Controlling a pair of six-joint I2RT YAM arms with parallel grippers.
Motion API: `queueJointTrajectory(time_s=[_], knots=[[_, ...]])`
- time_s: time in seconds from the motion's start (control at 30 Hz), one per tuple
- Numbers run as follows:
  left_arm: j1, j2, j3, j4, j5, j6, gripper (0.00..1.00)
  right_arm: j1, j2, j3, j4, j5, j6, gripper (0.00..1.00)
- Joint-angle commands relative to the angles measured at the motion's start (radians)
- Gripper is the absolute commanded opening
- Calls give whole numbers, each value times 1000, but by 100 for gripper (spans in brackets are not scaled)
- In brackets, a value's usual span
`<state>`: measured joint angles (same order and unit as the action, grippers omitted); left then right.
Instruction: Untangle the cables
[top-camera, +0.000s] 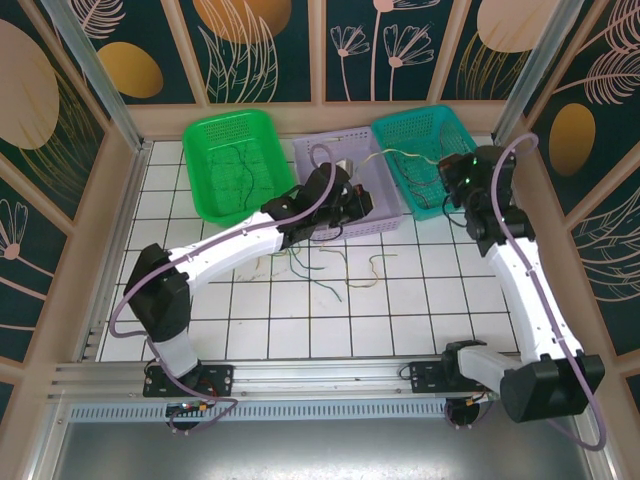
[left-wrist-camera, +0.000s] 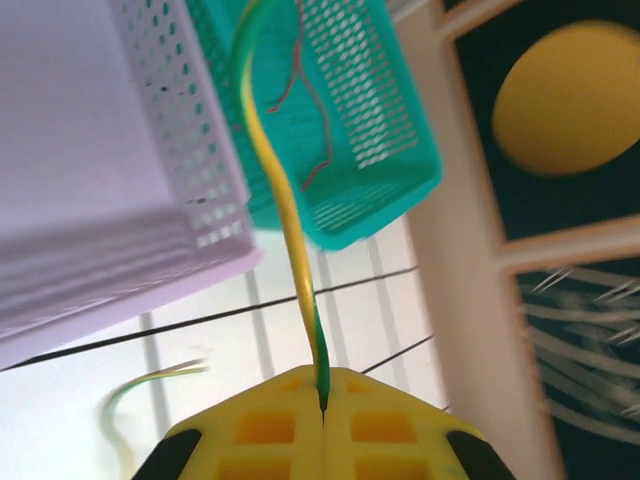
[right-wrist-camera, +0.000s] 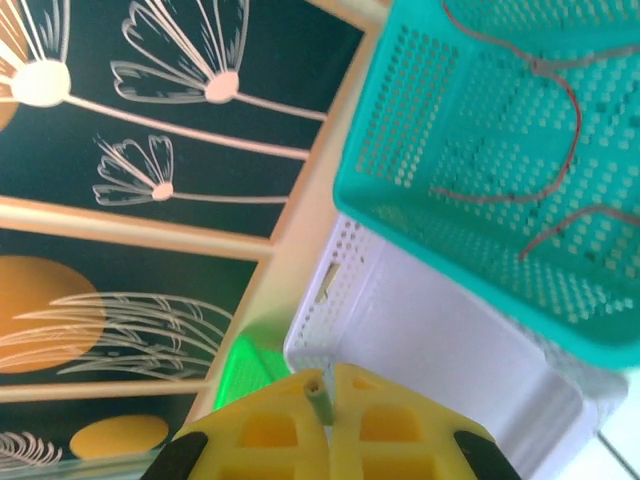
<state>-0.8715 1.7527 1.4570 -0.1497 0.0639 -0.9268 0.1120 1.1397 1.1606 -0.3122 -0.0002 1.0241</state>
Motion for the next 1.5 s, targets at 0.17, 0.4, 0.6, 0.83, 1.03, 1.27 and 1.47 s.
queueJointTrajectory(time_s=[0.17,0.4,0.6,0.83,1.03,1.27,1.47], knots=[[-147,3,-49,-280,-37,537,0,-156,198,246,99,-150,-185,0],[-235,31,-30,-333,-201,687,0,-219,419,517,17,-325,-213,0],[-280,63,-1,-377,-295,786,0,-251,559,725,-130,-366,-219,0],[-300,18,-46,-342,-344,827,0,-278,629,841,-214,-380,-227,0],[-309,-64,-101,-265,-354,857,0,-292,655,868,-229,-420,-243,0],[-277,-86,47,-264,-314,658,0,-282,669,936,-337,-424,-337,48],[-140,-86,160,-329,-202,410,0,-280,571,909,-364,-306,-333,63]])
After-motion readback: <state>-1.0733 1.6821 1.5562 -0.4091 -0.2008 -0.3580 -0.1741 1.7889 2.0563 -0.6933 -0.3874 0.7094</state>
